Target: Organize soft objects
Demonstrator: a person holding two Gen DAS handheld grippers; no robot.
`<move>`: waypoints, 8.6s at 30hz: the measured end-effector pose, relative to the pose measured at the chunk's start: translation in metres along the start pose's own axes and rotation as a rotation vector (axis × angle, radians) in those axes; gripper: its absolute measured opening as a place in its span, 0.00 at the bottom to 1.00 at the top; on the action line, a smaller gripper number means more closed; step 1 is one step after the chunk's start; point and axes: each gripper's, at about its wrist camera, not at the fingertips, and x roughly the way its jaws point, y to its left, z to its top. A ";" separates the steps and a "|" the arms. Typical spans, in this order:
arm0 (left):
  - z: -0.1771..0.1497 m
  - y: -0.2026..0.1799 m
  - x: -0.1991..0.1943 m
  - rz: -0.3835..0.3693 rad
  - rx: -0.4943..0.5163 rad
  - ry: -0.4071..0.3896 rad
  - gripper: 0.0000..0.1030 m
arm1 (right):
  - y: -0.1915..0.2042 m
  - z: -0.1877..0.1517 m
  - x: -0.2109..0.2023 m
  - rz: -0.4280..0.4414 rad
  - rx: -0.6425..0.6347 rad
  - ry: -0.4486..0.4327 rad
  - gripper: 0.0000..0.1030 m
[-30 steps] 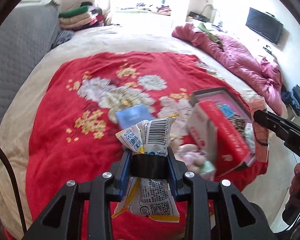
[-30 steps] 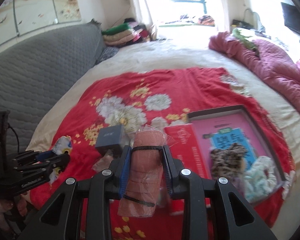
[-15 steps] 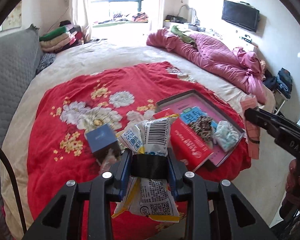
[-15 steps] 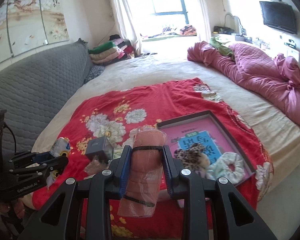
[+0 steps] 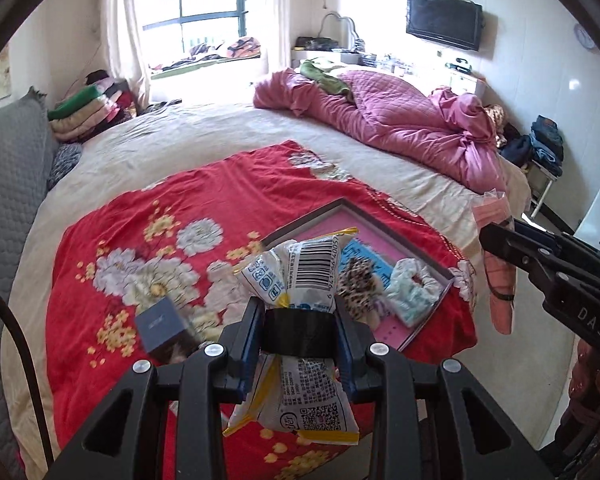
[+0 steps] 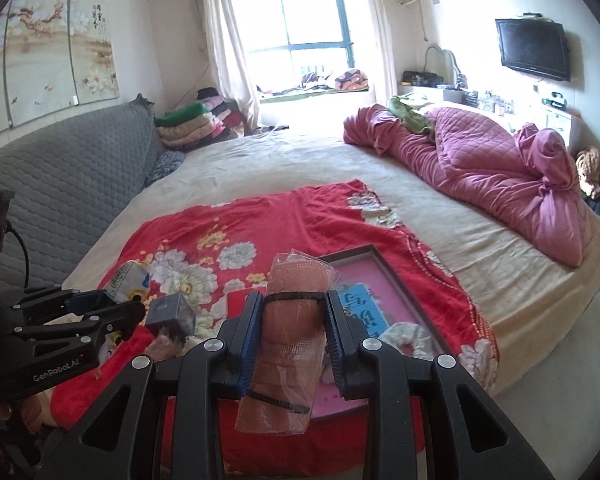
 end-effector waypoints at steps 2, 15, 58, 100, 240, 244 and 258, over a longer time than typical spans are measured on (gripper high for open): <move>0.007 -0.010 0.005 -0.023 0.007 0.006 0.32 | -0.008 0.001 -0.002 -0.014 0.004 0.000 0.30; 0.038 -0.062 0.054 -0.097 0.079 0.058 0.32 | -0.057 0.013 -0.001 -0.080 0.069 0.017 0.30; 0.011 -0.111 0.218 -0.192 0.091 0.336 0.32 | -0.144 -0.022 0.149 -0.119 0.087 0.266 0.30; -0.006 -0.119 0.263 -0.194 0.081 0.404 0.34 | -0.172 -0.055 0.230 -0.076 0.102 0.381 0.35; -0.159 0.180 0.009 0.137 -0.329 0.175 0.81 | 0.170 -0.100 0.091 0.055 -0.305 0.144 0.73; -0.170 0.185 0.015 0.136 -0.338 0.194 0.81 | 0.171 -0.113 0.100 0.026 -0.355 0.168 0.73; -0.169 0.176 0.064 0.063 -0.361 0.273 0.81 | 0.161 -0.139 0.117 0.019 -0.387 0.184 0.73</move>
